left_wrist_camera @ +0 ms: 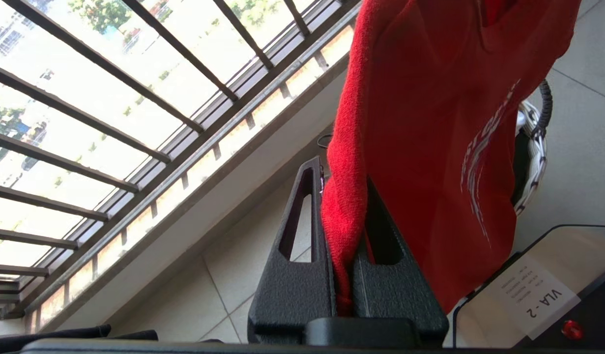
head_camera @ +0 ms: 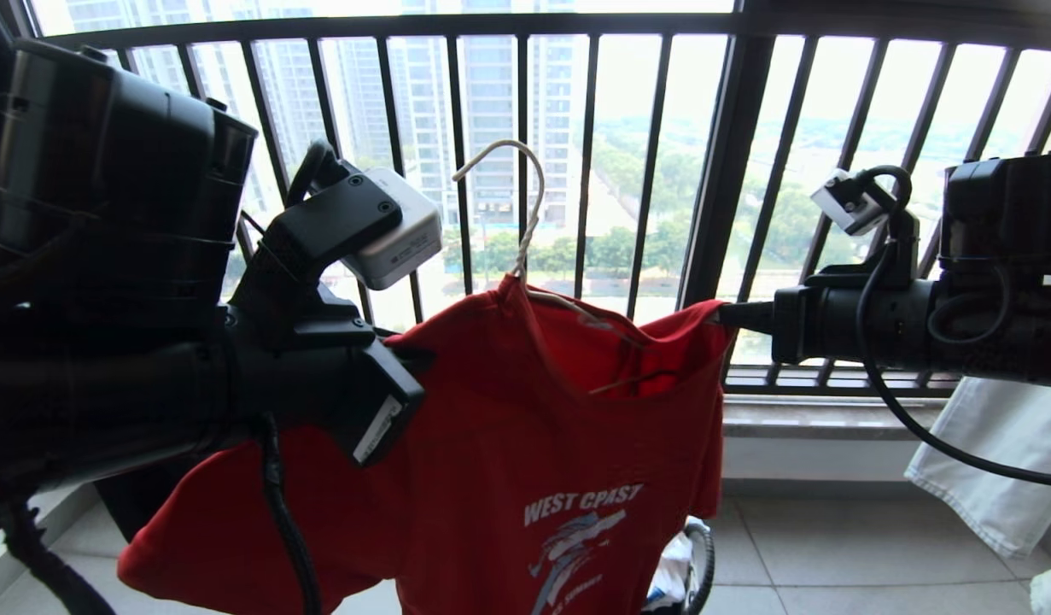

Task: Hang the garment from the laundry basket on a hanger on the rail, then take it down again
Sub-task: Hang the clothes on the clothes rack

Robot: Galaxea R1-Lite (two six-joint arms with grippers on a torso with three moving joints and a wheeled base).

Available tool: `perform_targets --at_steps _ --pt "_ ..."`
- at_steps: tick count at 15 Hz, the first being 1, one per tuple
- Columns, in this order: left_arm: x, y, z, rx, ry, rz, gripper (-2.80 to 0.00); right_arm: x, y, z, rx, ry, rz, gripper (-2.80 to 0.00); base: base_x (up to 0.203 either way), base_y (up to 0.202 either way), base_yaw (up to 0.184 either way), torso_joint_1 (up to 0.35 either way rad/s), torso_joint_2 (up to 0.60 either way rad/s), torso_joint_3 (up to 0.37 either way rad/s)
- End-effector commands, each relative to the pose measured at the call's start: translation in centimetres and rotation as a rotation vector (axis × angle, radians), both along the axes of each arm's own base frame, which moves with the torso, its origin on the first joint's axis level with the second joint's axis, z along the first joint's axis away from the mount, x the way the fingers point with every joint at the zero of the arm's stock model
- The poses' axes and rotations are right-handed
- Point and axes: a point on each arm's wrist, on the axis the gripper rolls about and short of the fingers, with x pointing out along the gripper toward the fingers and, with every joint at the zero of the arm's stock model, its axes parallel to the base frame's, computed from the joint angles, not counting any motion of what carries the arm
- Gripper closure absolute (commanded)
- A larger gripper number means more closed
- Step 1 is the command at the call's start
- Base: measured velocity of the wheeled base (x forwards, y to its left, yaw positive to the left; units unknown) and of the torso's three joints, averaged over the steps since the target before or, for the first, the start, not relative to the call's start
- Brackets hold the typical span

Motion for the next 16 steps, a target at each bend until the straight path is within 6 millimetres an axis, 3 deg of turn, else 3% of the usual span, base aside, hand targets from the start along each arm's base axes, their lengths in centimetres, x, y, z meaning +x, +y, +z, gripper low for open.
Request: perform_targets --at_steps 1,9,16 --pt "0.6 -0.5 -0.8 0.049 0.008 0.002 0.0 -0.3 -0.1 0.3 0.005 -0.011 0.004 0.0 0.0 0.0 0.0 0.0 0.0 0.0" --pt "0.4 -2.8 -1.9 0.036 0.064 -0.047 0.0 -0.3 -0.1 0.2 0.004 -0.008 0.007 0.0 0.0 0.0 0.0 0.0 0.0 0.0" --pt "-1.0 -1.2 -0.2 -0.038 0.032 -0.083 0.0 0.5 -0.5 -0.5 -0.035 -0.011 -0.007 0.0 0.0 0.0 0.0 0.0 0.0 0.0"
